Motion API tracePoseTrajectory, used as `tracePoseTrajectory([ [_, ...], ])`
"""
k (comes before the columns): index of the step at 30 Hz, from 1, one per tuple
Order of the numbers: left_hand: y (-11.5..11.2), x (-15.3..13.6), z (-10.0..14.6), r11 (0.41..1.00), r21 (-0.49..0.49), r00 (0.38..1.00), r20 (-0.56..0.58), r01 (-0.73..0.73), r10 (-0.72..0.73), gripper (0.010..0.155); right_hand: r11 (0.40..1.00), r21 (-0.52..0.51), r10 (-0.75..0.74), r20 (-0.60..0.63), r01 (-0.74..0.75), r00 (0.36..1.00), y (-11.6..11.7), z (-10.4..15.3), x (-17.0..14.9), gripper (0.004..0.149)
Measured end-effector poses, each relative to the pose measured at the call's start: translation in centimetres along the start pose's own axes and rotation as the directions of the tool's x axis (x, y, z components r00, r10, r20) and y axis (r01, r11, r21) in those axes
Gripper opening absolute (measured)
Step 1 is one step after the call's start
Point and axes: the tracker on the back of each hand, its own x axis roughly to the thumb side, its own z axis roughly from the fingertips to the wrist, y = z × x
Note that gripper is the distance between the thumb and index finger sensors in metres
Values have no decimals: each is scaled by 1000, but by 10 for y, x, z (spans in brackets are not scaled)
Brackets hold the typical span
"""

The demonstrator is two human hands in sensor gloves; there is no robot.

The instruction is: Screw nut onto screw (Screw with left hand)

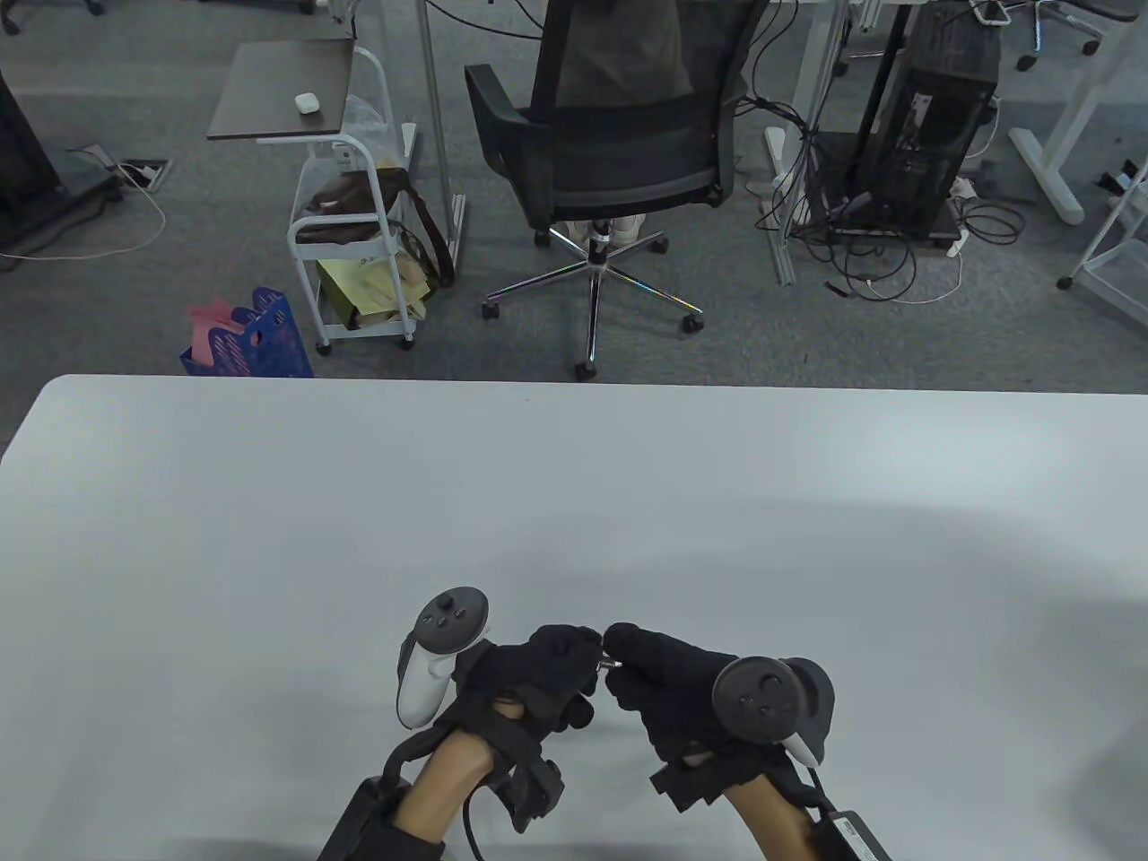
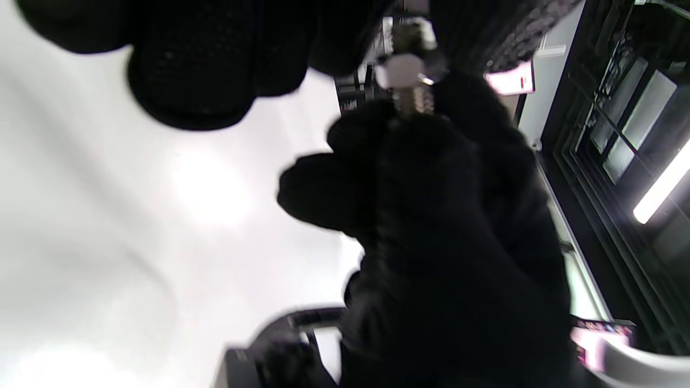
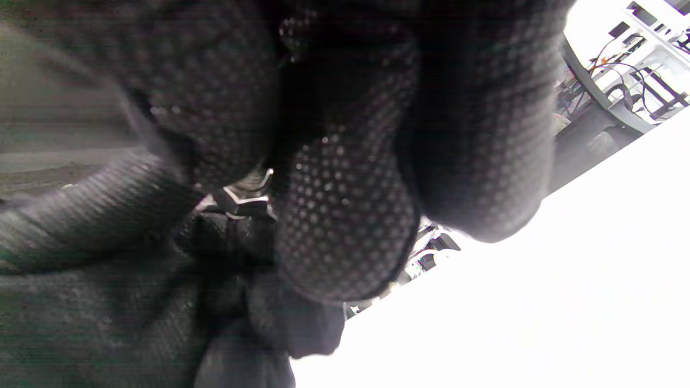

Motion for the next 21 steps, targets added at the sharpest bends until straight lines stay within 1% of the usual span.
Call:
tracePoseTrajectory([
  [1, 0, 2, -2, 1000, -21, 1000, 26, 9, -9, 56, 1000, -3, 24, 9, -24, 1000, 0, 1, 1, 48],
  [2, -2, 4, -1, 999, -47, 1000, 20, 6, -5, 53, 999, -6, 47, 18, -47, 999, 0, 1, 1, 48],
  [4, -3, 5, -2, 998, -69, 999, 49, 12, -9, 53, 998, -17, 63, 26, -63, 998, -1, 1, 3, 48],
  [6, -3, 4, -2, 996, -90, 999, 44, -16, 20, 53, 997, -28, 67, 27, -66, 997, -2, 2, 4, 47],
  [7, -3, 2, -2, 995, -97, 998, 45, -31, 36, 56, 998, -30, 63, 27, -63, 998, -2, 2, 5, 47],
  [8, -3, 2, -2, 996, -83, 998, 45, -39, 43, 62, 998, -18, 56, 33, -55, 998, -1, 1, 6, 47],
  [9, -3, 2, -2, 997, -59, 998, 47, -38, 41, 63, 999, -2, 51, 37, -51, 998, 0, 1, 7, 47],
  [11, -3, 4, -1, 1000, 8, 998, 53, -15, 14, 56, 999, -1, 51, 38, -51, 998, 2, 1, 10, 47],
  [12, -2, 5, -1, 1000, 1, 999, 50, -7, 7, 55, 998, 6, 63, 41, -63, 997, 2, 0, 11, 48],
  [14, 0, 8, 0, 998, -63, 998, 52, -26, 30, 55, 998, 13, 68, 28, -69, 997, 0, -1, 11, 48],
  [15, 1, 7, 0, 997, -63, 998, 53, -38, 42, 56, 998, 13, 59, 10, -59, 998, 0, -3, 12, 48],
  [16, 1, 6, 1, 998, -52, 998, 46, -46, 48, 61, 998, 10, 61, 0, -61, 998, -1, -4, 12, 48],
  [17, 2, 3, 2, 999, -15, 998, 31, -45, 45, 67, 998, 15, 64, -11, -64, 998, -1, -6, 12, 48],
  [18, 3, 2, 1, 999, 22, 999, 27, -24, 23, 67, 998, 21, 53, -23, -53, 998, -1, -7, 10, 48],
  [19, 4, 1, 0, 999, 29, 999, 33, -12, 11, 64, 999, 28, 24, -40, -23, 999, 2, -8, 8, 47],
  [21, 3, 2, -3, 999, -7, 998, 55, -34, 34, 55, 999, 49, 16, -39, -15, 999, 5, -6, 4, 47],
])
